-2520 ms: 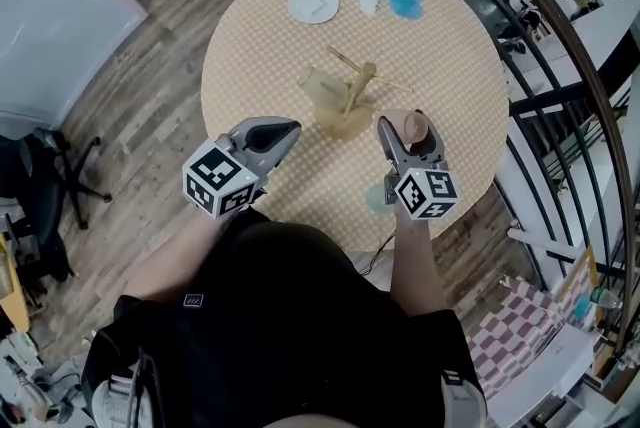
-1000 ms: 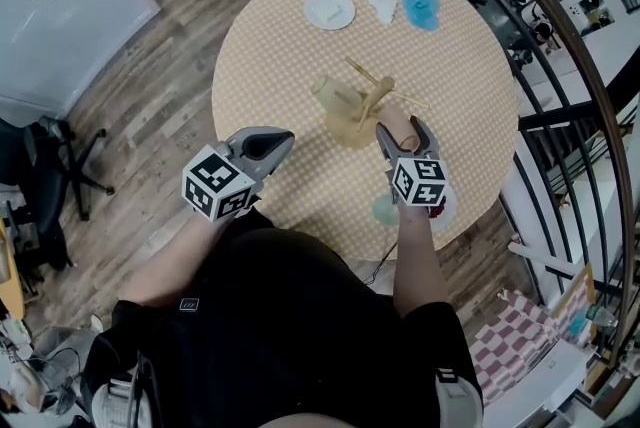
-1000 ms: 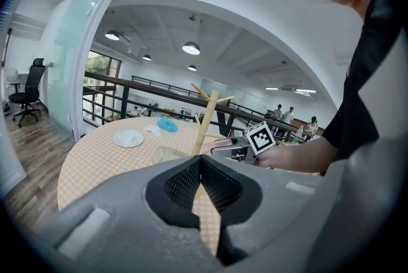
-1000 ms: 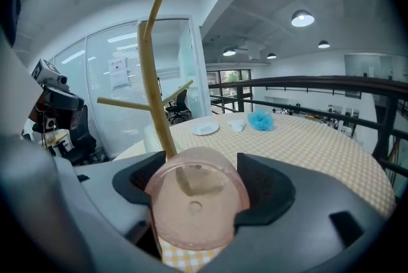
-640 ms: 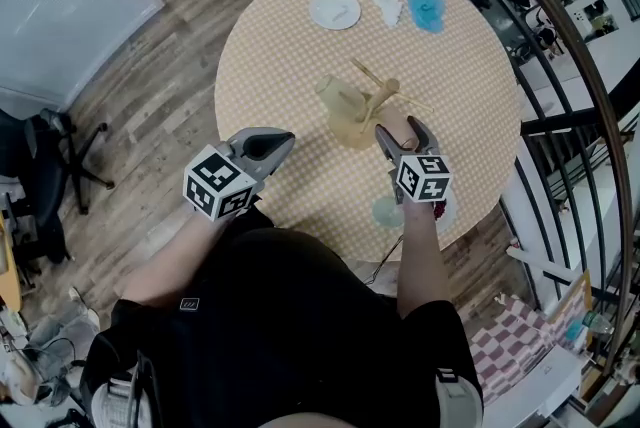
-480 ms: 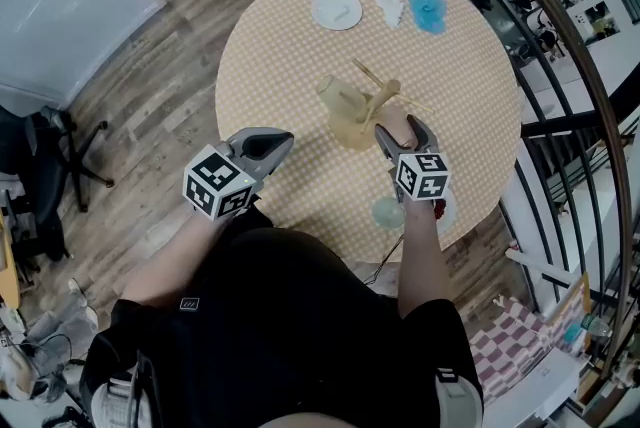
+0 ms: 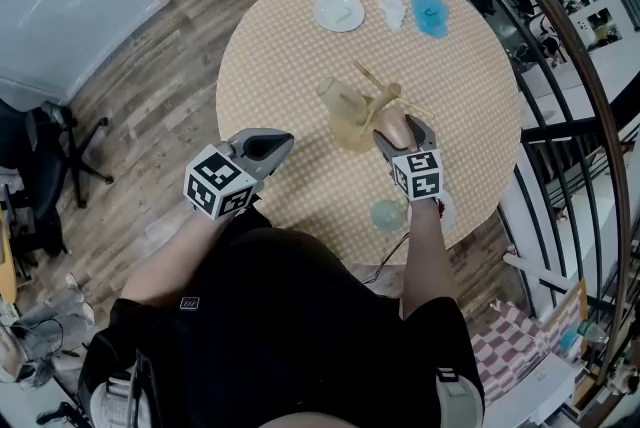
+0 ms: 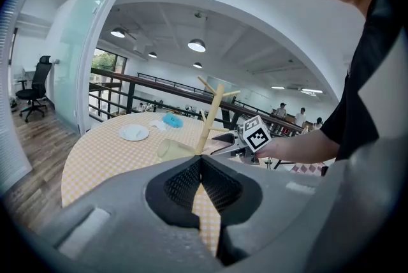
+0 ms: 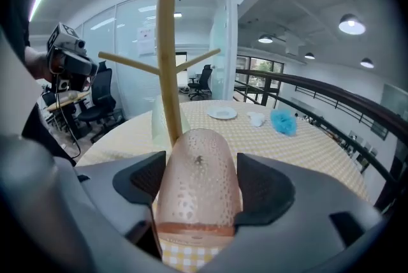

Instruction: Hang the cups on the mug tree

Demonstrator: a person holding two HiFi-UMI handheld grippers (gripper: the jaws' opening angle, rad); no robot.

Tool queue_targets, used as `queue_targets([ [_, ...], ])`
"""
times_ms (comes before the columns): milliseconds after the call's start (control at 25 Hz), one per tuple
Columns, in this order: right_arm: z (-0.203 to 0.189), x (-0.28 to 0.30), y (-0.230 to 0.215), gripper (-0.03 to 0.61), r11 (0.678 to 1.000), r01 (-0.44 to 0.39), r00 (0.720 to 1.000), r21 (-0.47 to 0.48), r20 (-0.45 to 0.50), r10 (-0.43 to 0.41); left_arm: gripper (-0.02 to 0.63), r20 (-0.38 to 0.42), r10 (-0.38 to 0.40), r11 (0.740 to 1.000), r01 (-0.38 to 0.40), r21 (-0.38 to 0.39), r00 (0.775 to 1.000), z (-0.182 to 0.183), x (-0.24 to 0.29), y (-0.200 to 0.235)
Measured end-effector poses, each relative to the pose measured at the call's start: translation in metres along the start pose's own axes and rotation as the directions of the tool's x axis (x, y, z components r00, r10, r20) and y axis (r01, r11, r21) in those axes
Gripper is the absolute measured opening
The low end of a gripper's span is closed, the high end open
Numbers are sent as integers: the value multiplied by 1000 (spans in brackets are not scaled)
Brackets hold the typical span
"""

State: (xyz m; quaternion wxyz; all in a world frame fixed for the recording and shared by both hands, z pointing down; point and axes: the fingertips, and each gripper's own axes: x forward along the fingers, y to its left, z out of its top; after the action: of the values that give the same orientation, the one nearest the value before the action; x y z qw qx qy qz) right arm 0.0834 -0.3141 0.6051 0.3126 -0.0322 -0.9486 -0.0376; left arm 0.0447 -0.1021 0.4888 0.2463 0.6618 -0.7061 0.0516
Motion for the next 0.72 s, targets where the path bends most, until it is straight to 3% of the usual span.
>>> queue_targets([
  [280, 3, 10, 9, 357, 981, -70, 995, -184, -83, 55, 6, -6, 5, 1000, -5, -5, 1000, -2, 4, 1],
  [520, 4, 14, 11, 357, 932, -98, 987, -348, -156, 45, 6, -12, 10, 1000, -10, -11, 1000, -6, 5, 3],
  [720, -5, 19, 10, 357, 900, -150, 968, -408, -248, 49, 6, -14, 5, 1000, -6, -13, 1000, -6, 7, 2],
])
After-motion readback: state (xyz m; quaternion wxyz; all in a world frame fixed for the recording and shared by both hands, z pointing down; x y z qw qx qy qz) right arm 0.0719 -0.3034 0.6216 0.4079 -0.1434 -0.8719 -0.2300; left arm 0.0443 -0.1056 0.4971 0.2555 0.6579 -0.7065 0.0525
